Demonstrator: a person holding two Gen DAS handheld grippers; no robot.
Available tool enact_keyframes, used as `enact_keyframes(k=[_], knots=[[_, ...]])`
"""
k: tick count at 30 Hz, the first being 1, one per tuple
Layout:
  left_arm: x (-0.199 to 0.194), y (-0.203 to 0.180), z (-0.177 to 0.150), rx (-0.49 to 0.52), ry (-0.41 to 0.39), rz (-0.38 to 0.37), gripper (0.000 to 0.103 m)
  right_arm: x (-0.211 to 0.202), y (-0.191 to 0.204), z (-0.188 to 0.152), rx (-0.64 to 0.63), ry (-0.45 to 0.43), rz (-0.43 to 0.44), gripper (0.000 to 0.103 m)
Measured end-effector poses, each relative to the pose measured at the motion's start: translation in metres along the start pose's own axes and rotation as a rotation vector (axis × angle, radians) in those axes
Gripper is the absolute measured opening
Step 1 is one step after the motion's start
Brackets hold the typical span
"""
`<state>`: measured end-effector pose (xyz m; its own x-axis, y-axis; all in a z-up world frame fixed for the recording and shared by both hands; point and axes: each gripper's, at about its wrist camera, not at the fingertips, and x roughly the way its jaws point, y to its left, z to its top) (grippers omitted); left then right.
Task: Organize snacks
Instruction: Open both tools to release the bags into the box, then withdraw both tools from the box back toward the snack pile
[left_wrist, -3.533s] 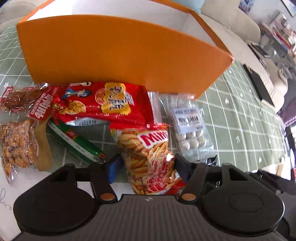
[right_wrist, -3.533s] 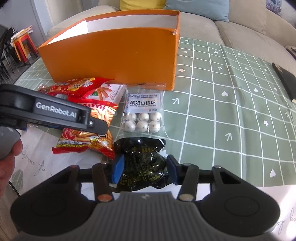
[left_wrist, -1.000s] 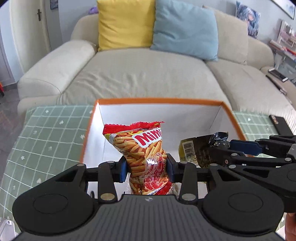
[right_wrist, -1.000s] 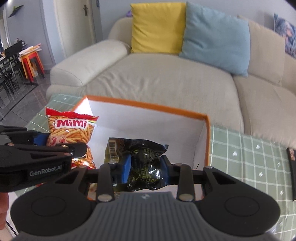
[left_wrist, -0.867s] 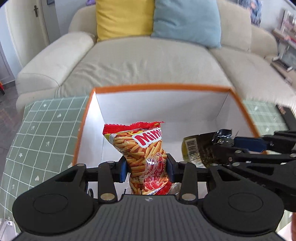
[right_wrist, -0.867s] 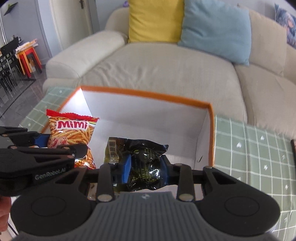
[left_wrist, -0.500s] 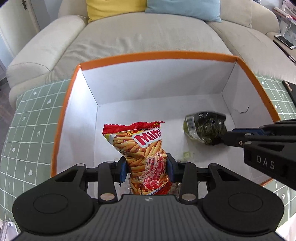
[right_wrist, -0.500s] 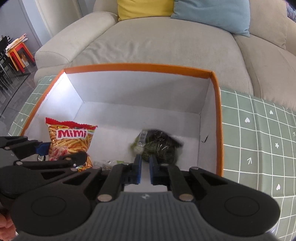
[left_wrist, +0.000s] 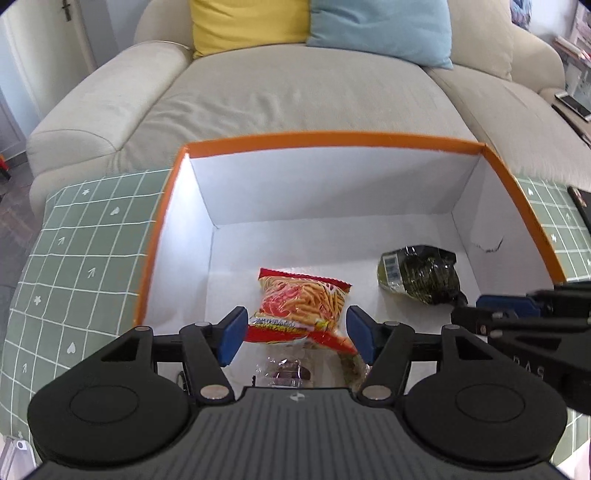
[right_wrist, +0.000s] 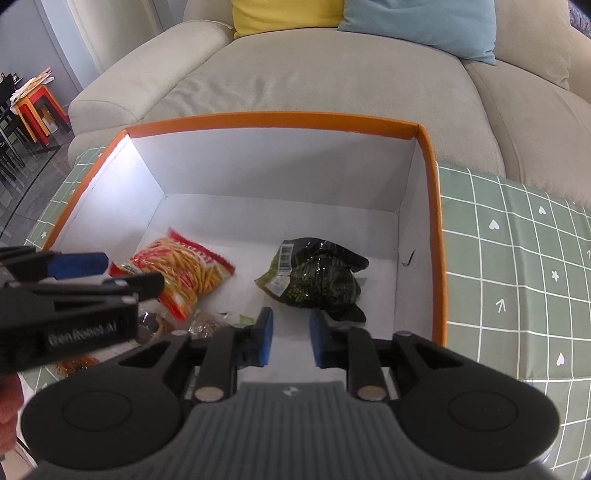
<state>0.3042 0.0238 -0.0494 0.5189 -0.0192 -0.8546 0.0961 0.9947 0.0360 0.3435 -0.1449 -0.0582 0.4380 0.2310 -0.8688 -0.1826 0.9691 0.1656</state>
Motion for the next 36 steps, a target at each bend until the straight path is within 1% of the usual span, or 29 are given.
enact_keyframes(k=[4,6,7,12,17,21,23,26,28,31,34,36], knots=[[-0.013,-0.001,-0.001,-0.002,-0.046,0.031,0.072,-0.004,0.002,-0.003,-0.006,-0.009,0.004,0.02],[-0.021,-0.003,-0.002,0.009,-0.069,0.049,0.072,-0.007,0.004,-0.004,-0.011,-0.017,0.001,0.023],[-0.026,-0.005,-0.002,0.016,-0.082,0.055,0.072,-0.01,0.005,-0.005,-0.017,-0.023,-0.003,0.029],[-0.054,-0.009,-0.008,0.024,-0.154,0.065,0.073,-0.032,0.014,-0.011,-0.049,-0.087,-0.013,0.034],[-0.085,-0.012,-0.021,0.023,-0.227,0.052,0.074,-0.063,0.016,-0.023,-0.048,-0.175,-0.02,0.038],[-0.106,-0.016,-0.036,0.034,-0.273,0.047,0.075,-0.086,0.017,-0.038,-0.035,-0.241,-0.019,0.041],[-0.113,-0.017,-0.045,0.028,-0.29,0.043,0.075,-0.098,0.018,-0.047,-0.032,-0.275,-0.022,0.046],[-0.123,-0.016,-0.061,0.013,-0.314,0.038,0.075,-0.115,0.021,-0.063,-0.042,-0.329,-0.029,0.048],[-0.127,-0.015,-0.07,0.006,-0.322,0.035,0.075,-0.123,0.024,-0.075,-0.059,-0.362,-0.043,0.049],[-0.132,-0.013,-0.083,0.002,-0.326,0.038,0.075,-0.132,0.031,-0.094,-0.092,-0.394,-0.054,0.053],[-0.135,-0.011,-0.097,-0.001,-0.331,0.039,0.075,-0.138,0.035,-0.11,-0.111,-0.416,-0.062,0.053],[-0.136,-0.008,-0.107,-0.008,-0.329,0.034,0.075,-0.139,0.036,-0.122,-0.102,-0.428,-0.078,0.053]])
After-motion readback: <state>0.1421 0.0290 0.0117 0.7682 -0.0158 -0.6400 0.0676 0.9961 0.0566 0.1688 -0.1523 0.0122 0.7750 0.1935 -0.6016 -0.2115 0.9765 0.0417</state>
